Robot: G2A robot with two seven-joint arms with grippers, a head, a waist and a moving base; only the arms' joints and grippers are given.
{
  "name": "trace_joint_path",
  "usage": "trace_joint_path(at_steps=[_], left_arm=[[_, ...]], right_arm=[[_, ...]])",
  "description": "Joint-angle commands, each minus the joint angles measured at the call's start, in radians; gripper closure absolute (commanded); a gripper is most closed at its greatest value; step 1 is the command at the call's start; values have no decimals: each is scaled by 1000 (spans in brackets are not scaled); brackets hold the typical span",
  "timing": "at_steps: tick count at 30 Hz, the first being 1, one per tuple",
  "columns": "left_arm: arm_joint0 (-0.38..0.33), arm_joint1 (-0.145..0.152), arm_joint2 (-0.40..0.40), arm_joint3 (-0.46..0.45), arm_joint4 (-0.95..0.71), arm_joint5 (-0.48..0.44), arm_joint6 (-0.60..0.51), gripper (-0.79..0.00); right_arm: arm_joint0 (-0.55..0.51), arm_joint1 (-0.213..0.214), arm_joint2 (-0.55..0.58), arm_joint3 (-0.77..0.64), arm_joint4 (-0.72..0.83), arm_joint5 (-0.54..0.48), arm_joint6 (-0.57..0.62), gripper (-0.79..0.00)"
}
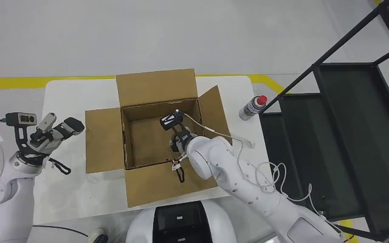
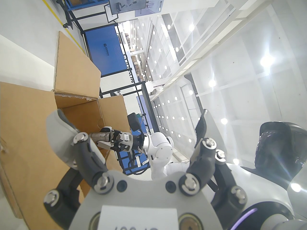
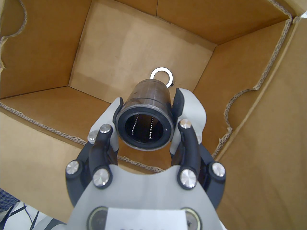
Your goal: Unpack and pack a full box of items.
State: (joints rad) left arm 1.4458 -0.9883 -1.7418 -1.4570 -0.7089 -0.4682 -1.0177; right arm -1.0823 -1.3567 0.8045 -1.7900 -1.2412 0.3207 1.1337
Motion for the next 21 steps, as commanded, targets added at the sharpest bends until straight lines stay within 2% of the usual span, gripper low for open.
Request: trace_joint_path(at_steps=[1, 15, 21], left_arm=[[0, 0, 0, 0, 0, 0, 0, -785], [0, 0, 0, 0, 0, 0, 0, -785], [0, 0, 0, 0, 0, 0, 0, -785]], right_arm=[[0, 0, 0, 0, 0, 0, 0, 0], [-2, -1, 3, 8, 1, -11, -20, 0], [131, -33, -21, 118, 43, -27, 23, 0]])
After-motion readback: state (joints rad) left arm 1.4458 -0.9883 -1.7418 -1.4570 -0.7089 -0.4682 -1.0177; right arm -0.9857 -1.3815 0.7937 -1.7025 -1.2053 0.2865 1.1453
